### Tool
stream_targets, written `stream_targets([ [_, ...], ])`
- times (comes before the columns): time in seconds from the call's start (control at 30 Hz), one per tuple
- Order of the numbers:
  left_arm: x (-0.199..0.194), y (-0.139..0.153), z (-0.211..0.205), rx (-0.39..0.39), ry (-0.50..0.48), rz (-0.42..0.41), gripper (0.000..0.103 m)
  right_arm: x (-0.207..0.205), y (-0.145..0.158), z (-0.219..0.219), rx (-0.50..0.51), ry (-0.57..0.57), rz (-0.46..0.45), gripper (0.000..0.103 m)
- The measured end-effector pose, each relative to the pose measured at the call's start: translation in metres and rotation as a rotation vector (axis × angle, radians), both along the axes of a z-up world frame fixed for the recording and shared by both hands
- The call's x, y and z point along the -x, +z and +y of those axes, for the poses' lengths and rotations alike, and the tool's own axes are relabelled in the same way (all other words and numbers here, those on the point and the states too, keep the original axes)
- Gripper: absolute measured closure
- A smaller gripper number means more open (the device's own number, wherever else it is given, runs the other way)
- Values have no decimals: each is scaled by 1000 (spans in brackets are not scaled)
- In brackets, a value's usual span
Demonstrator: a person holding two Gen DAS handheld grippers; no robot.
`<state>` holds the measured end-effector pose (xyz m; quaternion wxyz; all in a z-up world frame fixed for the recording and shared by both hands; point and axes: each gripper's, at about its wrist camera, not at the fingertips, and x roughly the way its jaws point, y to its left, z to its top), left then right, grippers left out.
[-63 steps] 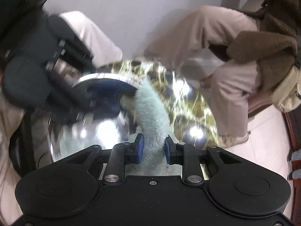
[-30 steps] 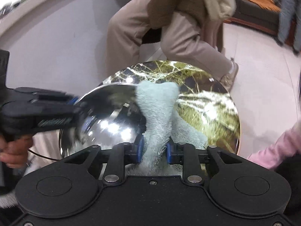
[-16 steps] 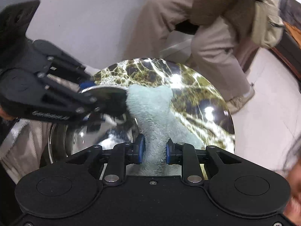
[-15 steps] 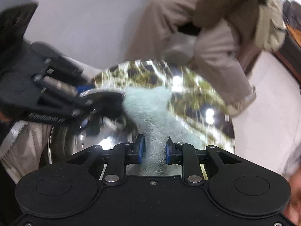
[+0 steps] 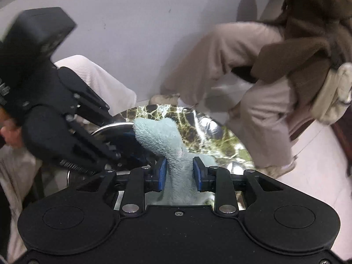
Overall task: Clean bowl
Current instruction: 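Hold the bowl rim with the left gripper while the right gripper sweeps the towel along the inner wall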
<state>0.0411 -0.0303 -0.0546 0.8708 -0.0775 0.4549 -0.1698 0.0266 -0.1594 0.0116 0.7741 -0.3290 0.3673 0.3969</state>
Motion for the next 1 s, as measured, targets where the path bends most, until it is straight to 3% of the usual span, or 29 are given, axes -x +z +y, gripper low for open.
stream_targets([
  [0.23,3,-1,-2,-10,5,-11,79,-15,-12,11,59,11,-20,78],
  [0.4,3,-2,-2,-2,15,-7,79,-17,-18,-11,-18,-129,44,83],
  [0.57,0,-2,2,27,15,15,80,11,-21,-24,-15,-213,63,84],
  [0.77,0,0,-2,-11,-38,0,79,1,-18,5,73,-126,-21,84],
  [0.87,0,-1,-2,-12,-40,-3,79,-17,-16,16,43,-93,11,84],
  [1.0,1,-3,-2,-6,-23,-8,79,-27,-18,10,1,-136,71,83],
])
